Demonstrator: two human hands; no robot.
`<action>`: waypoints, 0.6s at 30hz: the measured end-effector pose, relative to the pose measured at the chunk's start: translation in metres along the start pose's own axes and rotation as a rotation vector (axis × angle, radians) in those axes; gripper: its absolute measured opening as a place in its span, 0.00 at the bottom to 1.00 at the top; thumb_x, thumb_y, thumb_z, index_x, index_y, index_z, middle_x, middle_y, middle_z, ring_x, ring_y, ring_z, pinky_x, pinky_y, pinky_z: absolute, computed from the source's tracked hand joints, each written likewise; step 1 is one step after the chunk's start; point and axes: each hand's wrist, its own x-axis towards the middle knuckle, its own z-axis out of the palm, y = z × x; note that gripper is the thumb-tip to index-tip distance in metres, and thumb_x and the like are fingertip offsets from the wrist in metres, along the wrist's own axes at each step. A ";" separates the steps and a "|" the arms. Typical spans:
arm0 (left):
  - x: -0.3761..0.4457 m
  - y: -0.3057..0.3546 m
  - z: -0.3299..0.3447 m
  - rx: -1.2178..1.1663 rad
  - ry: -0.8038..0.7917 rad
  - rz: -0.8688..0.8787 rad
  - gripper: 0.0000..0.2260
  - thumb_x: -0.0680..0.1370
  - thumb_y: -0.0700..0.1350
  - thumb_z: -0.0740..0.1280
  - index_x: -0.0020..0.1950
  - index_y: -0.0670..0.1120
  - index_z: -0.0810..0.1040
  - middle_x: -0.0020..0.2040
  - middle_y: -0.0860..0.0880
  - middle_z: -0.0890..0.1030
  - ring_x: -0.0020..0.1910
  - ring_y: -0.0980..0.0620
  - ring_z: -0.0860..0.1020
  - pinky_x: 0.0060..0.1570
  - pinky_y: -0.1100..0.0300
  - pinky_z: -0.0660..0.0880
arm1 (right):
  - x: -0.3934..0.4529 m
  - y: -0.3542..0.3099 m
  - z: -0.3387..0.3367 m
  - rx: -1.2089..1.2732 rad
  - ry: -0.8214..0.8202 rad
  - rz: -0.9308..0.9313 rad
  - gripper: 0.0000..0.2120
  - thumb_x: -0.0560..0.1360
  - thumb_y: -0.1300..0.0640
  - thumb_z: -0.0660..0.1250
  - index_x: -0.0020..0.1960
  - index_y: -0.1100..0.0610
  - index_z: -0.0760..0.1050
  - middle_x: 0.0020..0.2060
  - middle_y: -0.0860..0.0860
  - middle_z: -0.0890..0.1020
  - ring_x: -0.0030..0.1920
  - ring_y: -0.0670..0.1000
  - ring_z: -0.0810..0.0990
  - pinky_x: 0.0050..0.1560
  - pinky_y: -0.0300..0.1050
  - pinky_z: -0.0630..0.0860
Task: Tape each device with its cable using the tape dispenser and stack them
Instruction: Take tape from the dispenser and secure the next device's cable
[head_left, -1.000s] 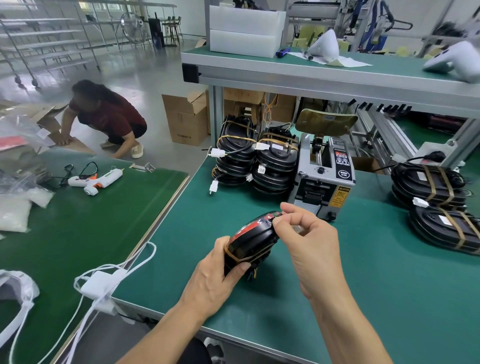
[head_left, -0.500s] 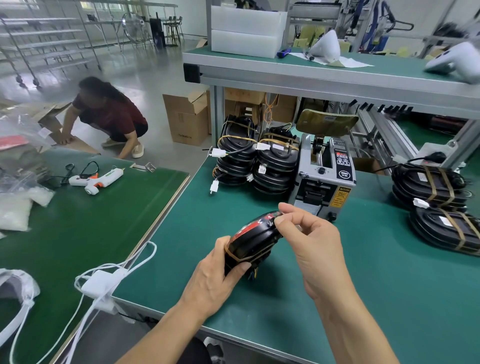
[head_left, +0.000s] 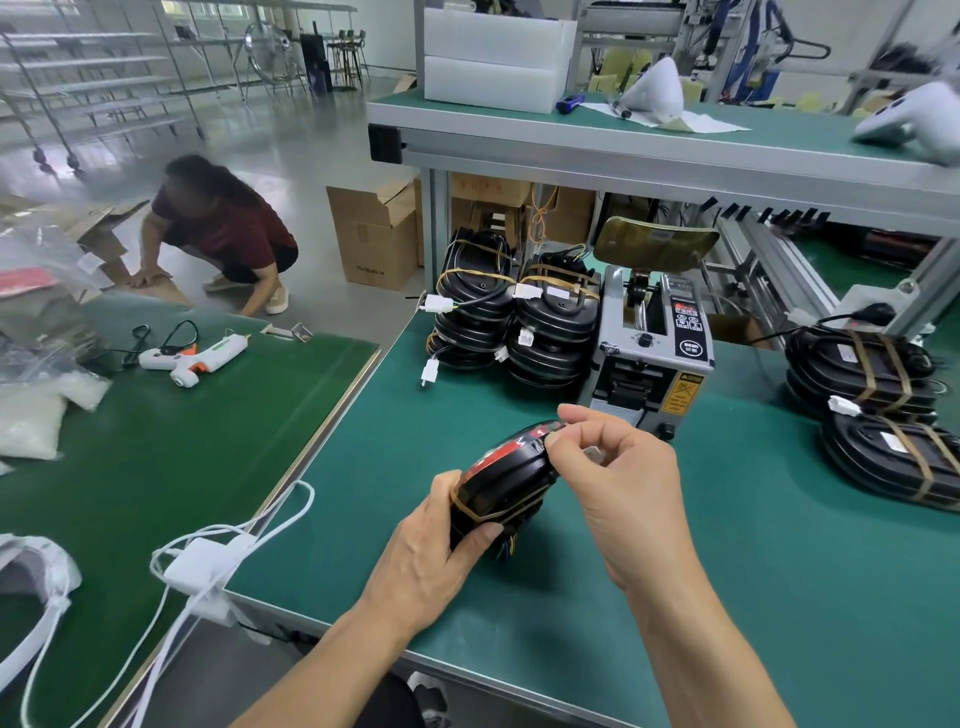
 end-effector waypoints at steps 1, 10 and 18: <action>0.000 0.000 0.000 0.000 0.000 0.000 0.25 0.79 0.76 0.60 0.67 0.62 0.67 0.53 0.60 0.82 0.50 0.55 0.81 0.52 0.55 0.78 | 0.000 0.000 0.000 -0.004 -0.004 -0.003 0.06 0.67 0.49 0.71 0.35 0.50 0.83 0.53 0.37 0.85 0.56 0.38 0.83 0.62 0.46 0.76; 0.000 -0.001 0.000 0.008 0.001 -0.002 0.25 0.78 0.77 0.60 0.68 0.63 0.66 0.54 0.60 0.82 0.51 0.54 0.81 0.54 0.53 0.78 | 0.002 -0.001 -0.001 -0.152 -0.007 -0.026 0.06 0.71 0.56 0.74 0.37 0.46 0.84 0.51 0.34 0.84 0.51 0.40 0.83 0.55 0.45 0.78; 0.000 0.002 0.000 -0.002 0.002 0.003 0.26 0.78 0.77 0.60 0.68 0.63 0.66 0.55 0.59 0.83 0.52 0.53 0.82 0.54 0.52 0.79 | 0.002 -0.003 -0.004 -0.163 -0.016 -0.016 0.07 0.71 0.56 0.74 0.37 0.45 0.84 0.50 0.35 0.84 0.50 0.39 0.83 0.55 0.47 0.80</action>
